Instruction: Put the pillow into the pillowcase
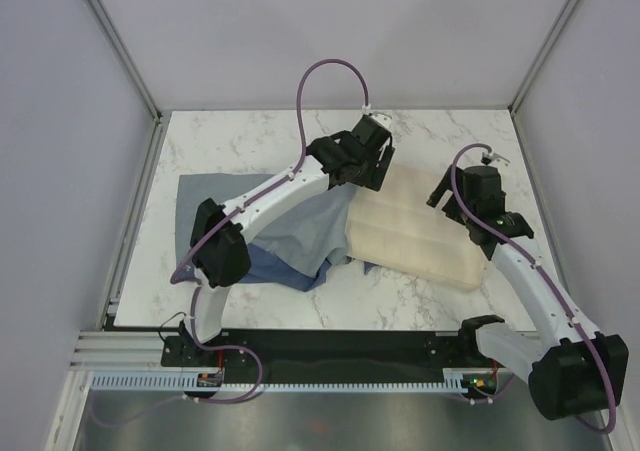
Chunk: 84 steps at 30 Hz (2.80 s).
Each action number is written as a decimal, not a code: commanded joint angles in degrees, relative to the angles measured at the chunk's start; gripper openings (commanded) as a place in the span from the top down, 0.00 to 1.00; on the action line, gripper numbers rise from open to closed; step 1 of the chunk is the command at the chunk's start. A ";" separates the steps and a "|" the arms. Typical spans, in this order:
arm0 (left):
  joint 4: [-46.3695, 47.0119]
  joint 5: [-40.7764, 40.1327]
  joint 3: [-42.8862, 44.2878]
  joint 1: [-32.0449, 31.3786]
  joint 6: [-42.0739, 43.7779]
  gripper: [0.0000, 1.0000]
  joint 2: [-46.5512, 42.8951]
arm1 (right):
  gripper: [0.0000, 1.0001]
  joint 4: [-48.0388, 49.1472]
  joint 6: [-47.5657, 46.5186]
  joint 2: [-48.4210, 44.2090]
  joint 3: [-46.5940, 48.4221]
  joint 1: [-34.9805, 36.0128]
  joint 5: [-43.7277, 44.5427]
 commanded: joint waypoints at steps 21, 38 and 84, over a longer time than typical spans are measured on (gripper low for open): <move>2.45 19.39 -2.33 6.34 6.16 0.98 -0.54 | 1.00 15.32 12.71 -2.17 -17.27 20.17 -6.15; 2.19 6.58 -10.84 3.26 8.36 0.74 -10.12 | 0.30 3.72 0.44 -8.16 -2.87 33.31 10.04; 25.30 23.62 -75.36 19.52 -20.55 0.11 -57.84 | 0.02 -12.45 6.38 10.72 8.38 69.03 22.32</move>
